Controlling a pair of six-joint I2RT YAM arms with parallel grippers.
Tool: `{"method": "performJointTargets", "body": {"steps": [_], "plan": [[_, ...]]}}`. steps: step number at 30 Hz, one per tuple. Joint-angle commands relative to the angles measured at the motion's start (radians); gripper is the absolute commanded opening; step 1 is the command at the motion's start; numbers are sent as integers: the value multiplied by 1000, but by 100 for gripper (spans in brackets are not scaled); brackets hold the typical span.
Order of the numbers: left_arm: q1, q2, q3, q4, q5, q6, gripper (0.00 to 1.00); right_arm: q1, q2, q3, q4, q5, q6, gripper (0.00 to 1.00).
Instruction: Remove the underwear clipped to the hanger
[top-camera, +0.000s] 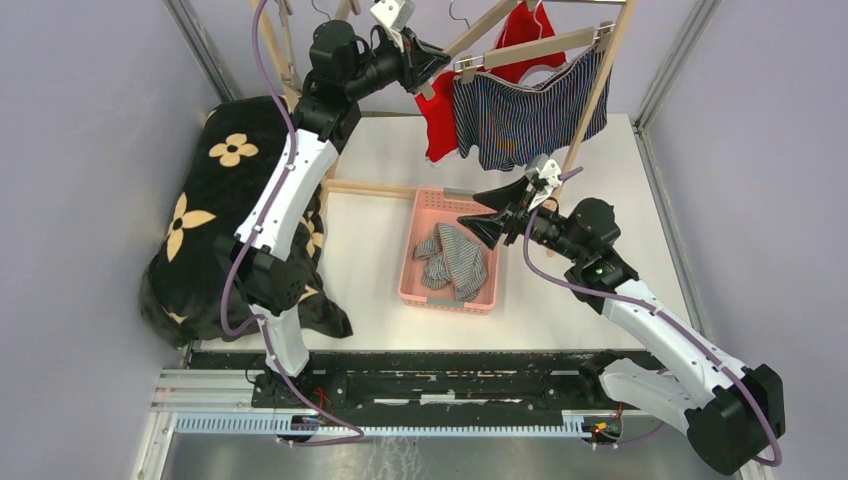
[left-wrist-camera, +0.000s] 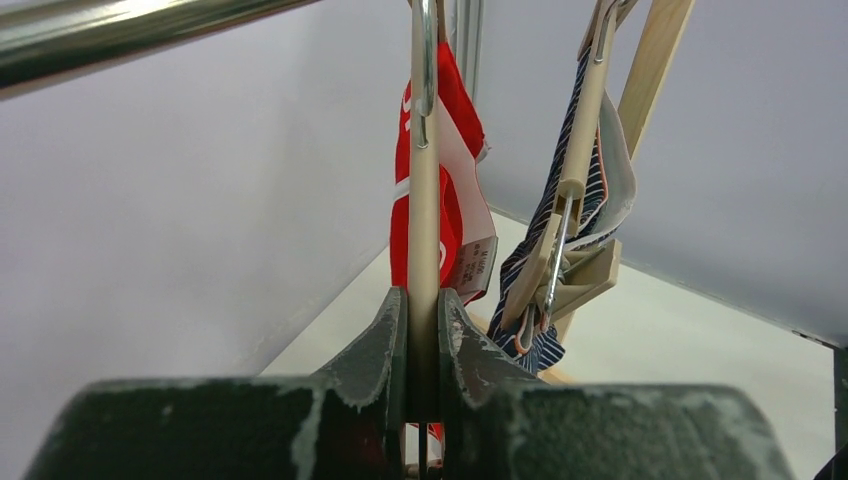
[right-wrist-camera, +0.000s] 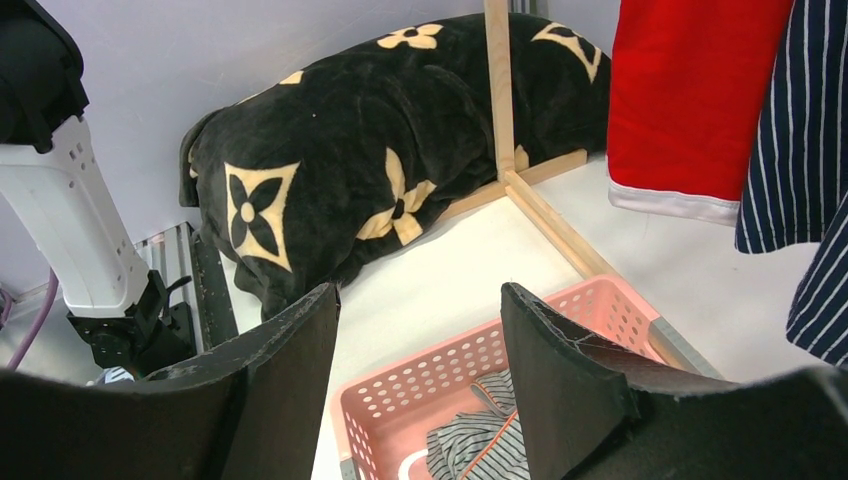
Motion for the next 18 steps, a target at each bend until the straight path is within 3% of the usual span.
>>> {"method": "performJointTargets", "body": {"steps": [1,18], "plan": [[-6,-5,-9,31,-20,-43,3,5,-15,-5,55,-1,-7,69],[-4,-213,-237,271,-325,-3,3,5,-10,-19,55,5,-16,69]]}}
